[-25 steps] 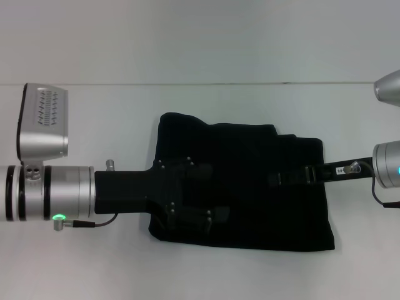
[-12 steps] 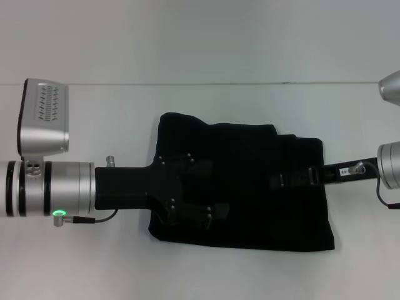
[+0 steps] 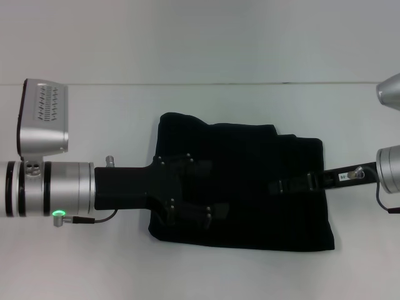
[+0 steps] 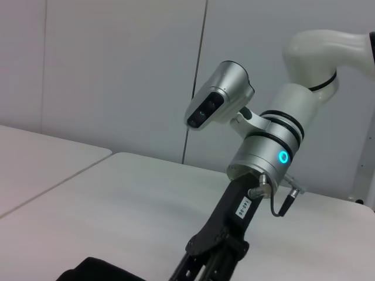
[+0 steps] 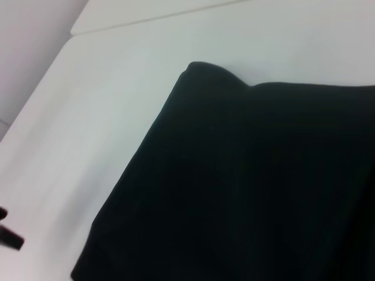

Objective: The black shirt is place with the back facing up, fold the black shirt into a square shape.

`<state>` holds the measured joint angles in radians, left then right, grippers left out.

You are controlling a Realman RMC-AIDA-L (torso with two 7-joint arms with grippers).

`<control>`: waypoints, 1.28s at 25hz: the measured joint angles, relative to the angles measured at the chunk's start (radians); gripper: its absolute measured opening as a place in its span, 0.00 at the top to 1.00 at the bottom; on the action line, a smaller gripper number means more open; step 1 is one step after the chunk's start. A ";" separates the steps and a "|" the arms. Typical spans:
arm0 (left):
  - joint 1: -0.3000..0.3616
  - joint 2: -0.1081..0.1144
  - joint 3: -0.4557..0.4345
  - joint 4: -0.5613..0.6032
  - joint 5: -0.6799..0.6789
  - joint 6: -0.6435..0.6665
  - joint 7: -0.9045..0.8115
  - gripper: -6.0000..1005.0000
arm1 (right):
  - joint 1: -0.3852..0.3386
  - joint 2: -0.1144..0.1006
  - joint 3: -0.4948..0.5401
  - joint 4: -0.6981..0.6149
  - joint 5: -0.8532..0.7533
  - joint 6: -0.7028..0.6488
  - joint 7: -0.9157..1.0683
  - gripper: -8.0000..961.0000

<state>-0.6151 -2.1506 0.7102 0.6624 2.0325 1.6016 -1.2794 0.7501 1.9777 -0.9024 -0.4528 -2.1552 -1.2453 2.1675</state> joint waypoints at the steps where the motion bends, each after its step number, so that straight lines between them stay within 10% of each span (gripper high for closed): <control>1: 0.000 0.000 0.000 0.000 0.000 0.000 0.000 0.07 | 0.000 0.001 -0.001 0.000 0.000 -0.007 0.000 0.21; 32: 0.003 0.000 0.000 0.000 0.000 0.000 0.000 0.07 | 0.010 0.018 -0.016 0.001 0.000 -0.032 0.009 0.22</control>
<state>-0.6126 -2.1506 0.7102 0.6624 2.0325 1.6015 -1.2793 0.7597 1.9954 -0.9184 -0.4522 -2.1552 -1.2776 2.1768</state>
